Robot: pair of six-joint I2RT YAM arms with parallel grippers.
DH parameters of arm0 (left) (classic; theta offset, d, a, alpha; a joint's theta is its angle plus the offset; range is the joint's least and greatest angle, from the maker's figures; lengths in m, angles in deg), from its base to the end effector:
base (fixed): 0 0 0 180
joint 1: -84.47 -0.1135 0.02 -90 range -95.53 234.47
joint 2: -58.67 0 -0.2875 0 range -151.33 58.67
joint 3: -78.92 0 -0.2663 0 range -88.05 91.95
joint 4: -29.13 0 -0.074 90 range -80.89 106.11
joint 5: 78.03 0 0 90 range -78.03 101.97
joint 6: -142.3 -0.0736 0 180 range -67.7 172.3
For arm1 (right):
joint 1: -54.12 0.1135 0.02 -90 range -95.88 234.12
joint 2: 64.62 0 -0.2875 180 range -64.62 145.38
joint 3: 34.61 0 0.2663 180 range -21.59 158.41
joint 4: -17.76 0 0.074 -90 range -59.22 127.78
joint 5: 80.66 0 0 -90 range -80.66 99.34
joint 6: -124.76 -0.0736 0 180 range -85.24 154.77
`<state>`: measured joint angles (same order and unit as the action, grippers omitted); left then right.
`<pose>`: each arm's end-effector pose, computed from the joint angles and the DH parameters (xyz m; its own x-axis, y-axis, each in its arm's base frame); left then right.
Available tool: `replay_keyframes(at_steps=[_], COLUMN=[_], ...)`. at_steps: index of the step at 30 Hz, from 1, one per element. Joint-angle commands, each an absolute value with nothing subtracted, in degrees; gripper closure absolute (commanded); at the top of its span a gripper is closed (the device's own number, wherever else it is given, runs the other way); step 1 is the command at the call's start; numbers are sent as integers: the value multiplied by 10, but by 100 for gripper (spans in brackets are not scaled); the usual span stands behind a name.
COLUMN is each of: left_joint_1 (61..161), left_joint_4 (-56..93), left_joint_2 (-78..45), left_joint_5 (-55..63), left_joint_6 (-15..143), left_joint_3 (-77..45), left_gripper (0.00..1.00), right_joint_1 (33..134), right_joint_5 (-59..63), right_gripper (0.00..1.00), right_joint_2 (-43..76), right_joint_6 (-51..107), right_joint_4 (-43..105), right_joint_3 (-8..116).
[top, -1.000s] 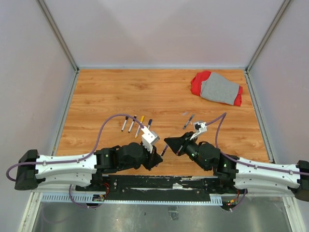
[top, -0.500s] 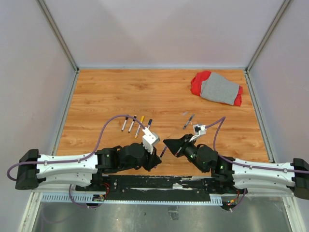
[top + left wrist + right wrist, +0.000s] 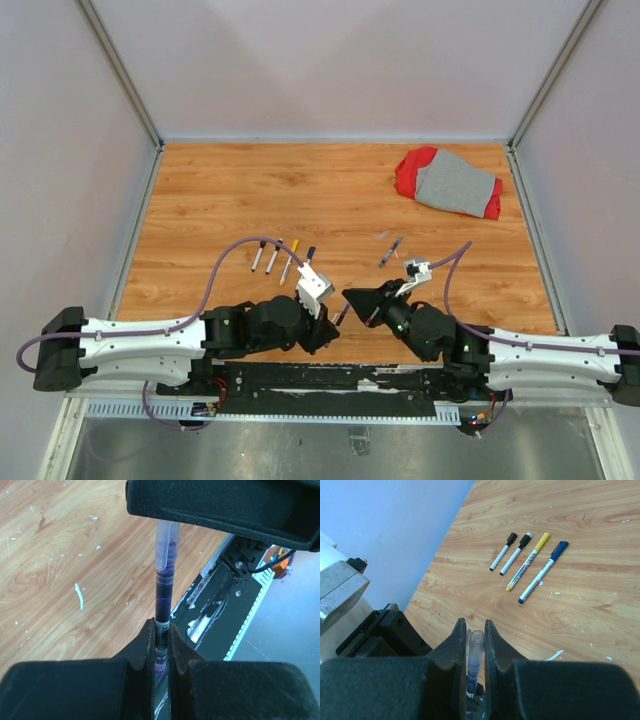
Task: Insert the pens into the pen caps
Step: Press the pen cap onto the pen.
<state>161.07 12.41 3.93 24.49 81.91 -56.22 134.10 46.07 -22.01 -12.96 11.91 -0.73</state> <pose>0.0727 -0.2364 0.2373 -0.5372 0.1737 -0.8253 0.7353 0.5758 -0.3574 0.0789 0.1937 0.2610 -0.5129 0.5051 -0.6941 -0.4546 0.5261 0.7187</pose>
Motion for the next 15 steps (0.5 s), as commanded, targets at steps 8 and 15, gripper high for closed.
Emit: replay_keyframes(at_steps=[8, 15], left_joint_1=[1595, 1595], left_joint_4=[406, 406], left_joint_2=[65, 51], left_joint_5=[341, 347], left_joint_6=[843, 824], left_joint_3=[-562, -542], left_gripper=[100, 100], right_joint_1=[1361, 1359], right_joint_5=[357, 303], right_gripper=[99, 100], right_joint_2=[-241, -201], right_joint_6=[-171, -186], right_joint_4=[239, 214], right_joint_3=[-31, -33])
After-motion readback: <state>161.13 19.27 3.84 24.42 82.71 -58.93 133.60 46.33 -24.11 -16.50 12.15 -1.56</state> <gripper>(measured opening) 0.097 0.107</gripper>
